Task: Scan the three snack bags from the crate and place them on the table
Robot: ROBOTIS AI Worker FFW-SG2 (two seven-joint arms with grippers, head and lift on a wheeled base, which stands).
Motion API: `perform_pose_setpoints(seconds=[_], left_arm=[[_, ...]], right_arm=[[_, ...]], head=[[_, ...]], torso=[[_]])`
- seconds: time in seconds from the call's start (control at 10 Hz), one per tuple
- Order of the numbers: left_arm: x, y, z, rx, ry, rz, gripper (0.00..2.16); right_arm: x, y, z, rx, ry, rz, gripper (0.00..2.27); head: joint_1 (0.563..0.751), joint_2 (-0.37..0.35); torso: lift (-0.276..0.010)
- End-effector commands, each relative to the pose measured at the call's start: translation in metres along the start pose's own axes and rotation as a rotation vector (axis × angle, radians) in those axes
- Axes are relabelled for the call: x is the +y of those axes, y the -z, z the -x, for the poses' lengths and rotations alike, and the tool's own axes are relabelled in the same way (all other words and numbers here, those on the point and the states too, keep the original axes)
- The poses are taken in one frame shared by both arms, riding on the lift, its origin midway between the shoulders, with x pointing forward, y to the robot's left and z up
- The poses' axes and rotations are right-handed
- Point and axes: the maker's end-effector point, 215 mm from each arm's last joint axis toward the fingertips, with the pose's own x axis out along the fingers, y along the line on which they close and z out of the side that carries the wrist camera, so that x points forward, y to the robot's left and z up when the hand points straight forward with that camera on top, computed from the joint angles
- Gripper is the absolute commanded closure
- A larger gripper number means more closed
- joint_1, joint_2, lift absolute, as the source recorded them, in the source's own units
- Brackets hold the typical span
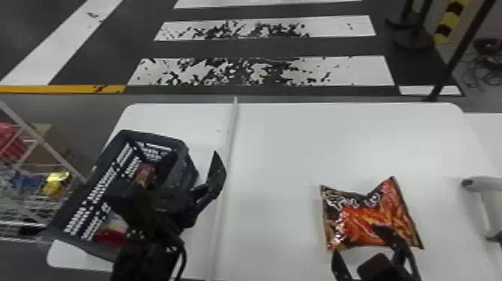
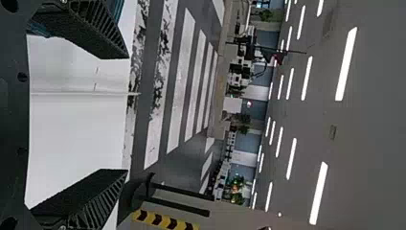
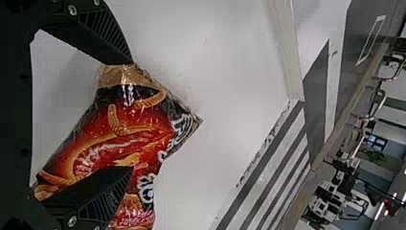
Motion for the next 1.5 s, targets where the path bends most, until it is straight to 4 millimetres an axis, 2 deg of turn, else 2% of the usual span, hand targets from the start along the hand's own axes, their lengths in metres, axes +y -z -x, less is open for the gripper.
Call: perform_pose_setpoints(seconds=[0.0,0.3,0.5,0.8,0.9,1.0,1.1,1.2,1.4], left_arm=[[-0.001,0.002,-0.001,0.006,0.002,0.001,0.02],[-0.001,0.009,0.002,0.022,0.001,-0.002,0.02],[0.001,0.015,0.005,0.034,0.002,-0.003,0.02],[0.003,0.016,0.007,0.039,0.002,-0.008,0.02],[0.002,0.017,0.007,0.041,0.008,-0.007,0.02],[0.001,0.018,0.007,0.042,0.013,-0.008,0.02],[0.002,0.022,0.008,0.050,0.013,-0.006,0.02],[0.002,0.025,0.008,0.056,0.013,-0.007,0.02],[0.001,0.024,0.007,0.053,0.016,-0.005,0.02]], right_arm=[[0.008,0.007,-0.008,0.013,-0.013,0.047,0.12],[0.011,0.008,-0.029,0.011,-0.012,0.126,0.12],[0.012,0.017,-0.044,0.046,-0.005,0.198,0.11],[0.002,0.020,-0.061,0.080,0.011,0.232,0.12],[-0.005,0.027,-0.064,0.112,0.022,0.237,0.23],[-0.013,0.038,-0.069,0.156,0.031,0.254,0.80],[-0.019,0.047,-0.070,0.191,0.040,0.264,1.91],[-0.020,0.042,-0.071,0.170,0.044,0.279,2.25],[-0.018,0.019,-0.070,0.101,0.045,0.272,2.25]], head=[[0.695,0.128],[0.695,0.135],[0.695,0.139],[0.695,0.138],[0.695,0.134],[0.695,0.129],[0.695,0.115],[0.695,0.099],[0.695,0.092]], torso=[[-0.062],[-0.062],[-0.062],[-0.062],[-0.062],[-0.062],[-0.062],[-0.062],[-0.062]])
